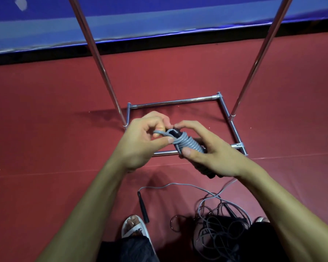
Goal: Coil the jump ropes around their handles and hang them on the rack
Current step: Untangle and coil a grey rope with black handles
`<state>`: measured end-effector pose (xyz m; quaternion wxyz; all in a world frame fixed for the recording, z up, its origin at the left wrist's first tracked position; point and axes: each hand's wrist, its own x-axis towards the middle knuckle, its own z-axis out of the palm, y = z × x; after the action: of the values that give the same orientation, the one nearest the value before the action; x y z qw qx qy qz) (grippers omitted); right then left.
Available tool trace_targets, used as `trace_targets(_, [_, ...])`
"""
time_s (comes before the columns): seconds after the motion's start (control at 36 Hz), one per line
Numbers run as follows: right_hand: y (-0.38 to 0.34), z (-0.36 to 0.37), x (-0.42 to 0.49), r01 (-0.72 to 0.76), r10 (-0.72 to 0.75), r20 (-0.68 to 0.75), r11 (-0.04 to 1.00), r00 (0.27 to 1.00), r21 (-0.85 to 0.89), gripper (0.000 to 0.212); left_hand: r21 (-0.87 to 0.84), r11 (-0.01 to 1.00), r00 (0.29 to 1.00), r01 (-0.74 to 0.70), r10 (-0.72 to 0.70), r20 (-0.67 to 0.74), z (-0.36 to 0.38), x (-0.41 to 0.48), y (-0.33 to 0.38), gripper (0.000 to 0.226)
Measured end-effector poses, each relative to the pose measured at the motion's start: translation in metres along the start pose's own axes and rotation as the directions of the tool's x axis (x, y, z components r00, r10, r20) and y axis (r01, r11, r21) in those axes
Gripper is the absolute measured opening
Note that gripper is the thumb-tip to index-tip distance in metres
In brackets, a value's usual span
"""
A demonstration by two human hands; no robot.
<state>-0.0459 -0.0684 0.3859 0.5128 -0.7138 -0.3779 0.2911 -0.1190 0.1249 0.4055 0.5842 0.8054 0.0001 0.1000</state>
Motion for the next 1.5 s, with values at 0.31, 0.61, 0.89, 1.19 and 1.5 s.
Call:
trace_targets(0.31, [0.005,0.007,0.011,-0.112,0.094,-0.152,0.988,0.984,-0.11,0.02,0.281,0.948,0.987,-0.15,0.159,-0.011,0.004,0.003,-0.005,0.037])
trace_targets(0.61, [0.002,0.021,0.009,-0.196,0.067,-0.287,0.873,0.955,-0.446,0.023,0.16,0.971,0.983,0.176,-0.183,0.031,0.006,0.0,-0.005,0.033])
trace_targets(0.89, [0.009,0.031,0.002,-0.162,-0.032,-0.303,0.79,0.952,-0.591,0.029,-0.1,0.956,0.955,0.277,-0.286,-0.082,0.015,-0.002,0.002,0.042])
trace_targets(1.19, [0.001,0.019,0.005,-0.099,-0.061,-0.307,0.872,0.95,-0.479,0.053,-0.377,0.846,0.872,0.376,-0.461,-0.164,0.032,0.004,0.003,0.049])
trace_targets(1.5, [0.01,0.0,-0.002,0.057,-0.136,-0.243,0.95,0.96,-0.306,0.065,-0.442,0.837,0.886,0.323,-0.431,-0.169,0.018,0.005,0.002,0.036])
